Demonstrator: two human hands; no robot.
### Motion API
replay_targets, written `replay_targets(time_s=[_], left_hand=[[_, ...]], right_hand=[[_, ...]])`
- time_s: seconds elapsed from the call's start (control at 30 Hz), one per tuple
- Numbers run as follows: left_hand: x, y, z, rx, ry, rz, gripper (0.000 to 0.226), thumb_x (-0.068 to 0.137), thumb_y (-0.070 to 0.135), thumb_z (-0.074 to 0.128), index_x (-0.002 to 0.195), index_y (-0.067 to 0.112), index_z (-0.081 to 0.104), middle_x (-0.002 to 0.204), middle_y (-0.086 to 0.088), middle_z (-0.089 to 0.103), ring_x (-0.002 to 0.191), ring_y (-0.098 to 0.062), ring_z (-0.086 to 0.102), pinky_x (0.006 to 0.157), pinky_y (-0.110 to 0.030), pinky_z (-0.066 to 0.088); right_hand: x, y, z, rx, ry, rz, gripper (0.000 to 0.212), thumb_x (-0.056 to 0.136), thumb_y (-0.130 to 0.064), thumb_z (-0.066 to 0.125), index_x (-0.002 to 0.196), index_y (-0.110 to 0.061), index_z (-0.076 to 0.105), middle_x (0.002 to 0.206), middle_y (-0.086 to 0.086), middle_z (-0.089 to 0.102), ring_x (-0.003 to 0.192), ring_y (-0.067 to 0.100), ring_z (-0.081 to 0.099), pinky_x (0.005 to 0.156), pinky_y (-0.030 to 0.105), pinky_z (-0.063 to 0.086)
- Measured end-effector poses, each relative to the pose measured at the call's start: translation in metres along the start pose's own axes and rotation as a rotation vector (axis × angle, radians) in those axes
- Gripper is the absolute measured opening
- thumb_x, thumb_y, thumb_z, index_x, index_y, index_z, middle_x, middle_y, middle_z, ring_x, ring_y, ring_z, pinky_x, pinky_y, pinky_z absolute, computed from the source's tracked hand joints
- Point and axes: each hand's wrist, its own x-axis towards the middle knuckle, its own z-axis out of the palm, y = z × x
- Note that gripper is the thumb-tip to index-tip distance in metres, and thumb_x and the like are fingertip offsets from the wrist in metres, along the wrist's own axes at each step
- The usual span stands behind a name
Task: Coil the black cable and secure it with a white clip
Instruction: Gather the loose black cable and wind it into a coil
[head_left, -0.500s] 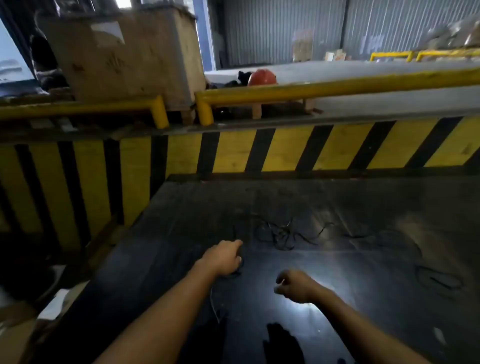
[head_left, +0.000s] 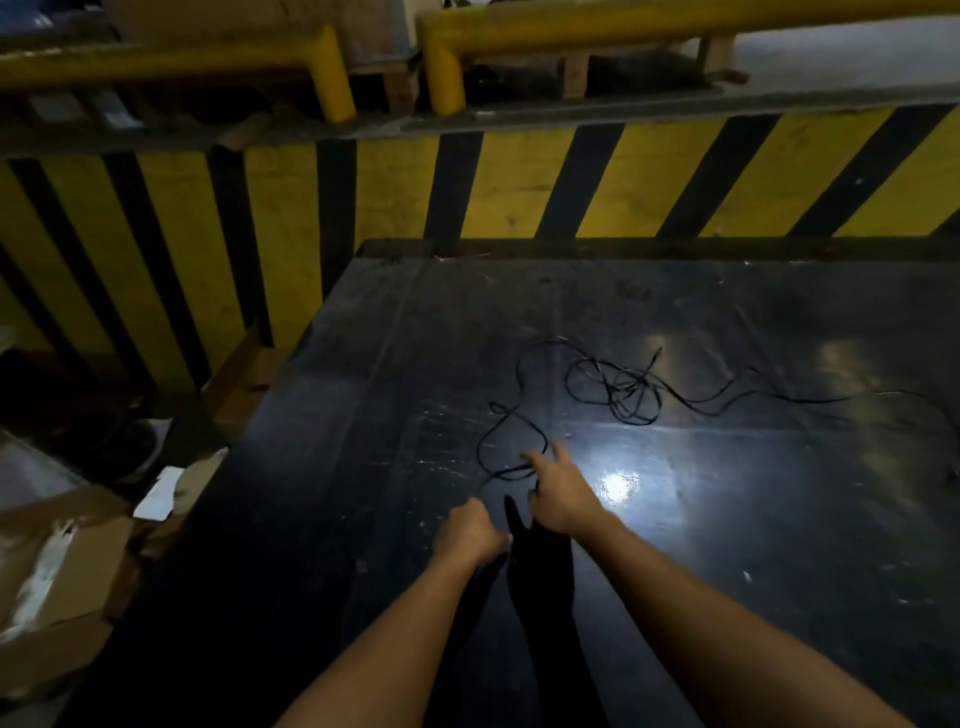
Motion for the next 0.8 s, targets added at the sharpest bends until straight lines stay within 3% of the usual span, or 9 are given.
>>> replay_targets(time_s=[0.13,0.27,0.4,0.5,0.57,0.67,0.8], left_hand=[[0.006,-0.005,0.011,0.038,0.078,-0.081,0.056,0.089,0.023,0.058,0.136,0.001,0.036,0.132,-0.019,0.053,0.116,-0.033,0.056,0.089,-0.038,0.047],[0.009,-0.015,0.010,0.027,0.079,-0.076,0.032,0.090,0.020,0.053,0.117,0.003,0.056,0.120,-0.017,0.061,0.104,-0.032,0.061,0.087,-0.039,0.052],[0.007,-0.011,-0.005,-0.168,0.045,-0.097,0.029,0.087,0.016,0.053,0.109,-0.002,0.059,0.111,-0.020,0.066,0.096,-0.032,0.066,0.079,-0.035,0.057],[0.002,0.001,-0.027,-0.358,0.119,-0.041,0.064,0.079,0.024,0.072,0.131,0.004,0.041,0.128,-0.017,0.056,0.112,-0.033,0.058,0.087,-0.032,0.049],[-0.002,0.013,-0.047,-0.367,0.203,0.029,0.069,0.078,0.030,0.074,0.133,0.005,0.039,0.132,-0.016,0.053,0.117,-0.033,0.055,0.089,-0.032,0.046],[-0.010,0.031,-0.081,-0.208,0.282,0.163,0.038,0.083,0.040,0.066,0.097,0.004,0.064,0.107,-0.017,0.068,0.100,-0.031,0.063,0.077,-0.031,0.047],[-0.049,0.064,-0.129,-0.085,0.213,0.334,0.055,0.094,0.045,0.047,0.064,0.001,0.064,0.075,-0.012,0.066,0.073,-0.024,0.062,0.073,-0.031,0.048]], right_hand=[[0.032,-0.001,-0.011,-0.114,-0.027,0.015,0.065,0.082,-0.006,0.055,0.143,-0.016,0.034,0.158,0.021,0.006,0.133,0.039,0.040,0.102,0.039,0.043],[0.037,-0.003,-0.011,-0.095,-0.078,-0.068,0.059,0.083,-0.003,0.056,0.140,-0.005,0.039,0.148,0.017,0.036,0.131,0.033,0.043,0.107,0.034,0.036],[0.024,-0.031,-0.029,0.248,0.076,-0.094,0.041,0.085,-0.001,0.060,0.125,-0.007,0.058,0.118,0.012,0.064,0.106,0.024,0.061,0.093,0.030,0.048],[0.008,-0.064,-0.068,0.580,0.117,-0.185,0.026,0.085,0.000,0.062,0.107,-0.014,0.067,0.091,0.001,0.067,0.088,0.018,0.061,0.087,0.039,0.052],[-0.005,-0.081,-0.098,0.708,0.139,-0.242,0.023,0.087,0.002,0.059,0.100,-0.015,0.066,0.086,-0.001,0.064,0.084,0.016,0.059,0.081,0.035,0.053],[-0.026,-0.096,-0.137,0.846,0.186,-0.279,0.020,0.088,0.004,0.056,0.103,-0.007,0.065,0.086,0.001,0.064,0.075,0.009,0.061,0.068,0.017,0.054],[-0.041,-0.085,-0.195,0.837,0.372,-0.267,0.023,0.087,0.005,0.056,0.107,-0.003,0.064,0.091,0.006,0.065,0.074,0.010,0.062,0.069,0.018,0.056]])
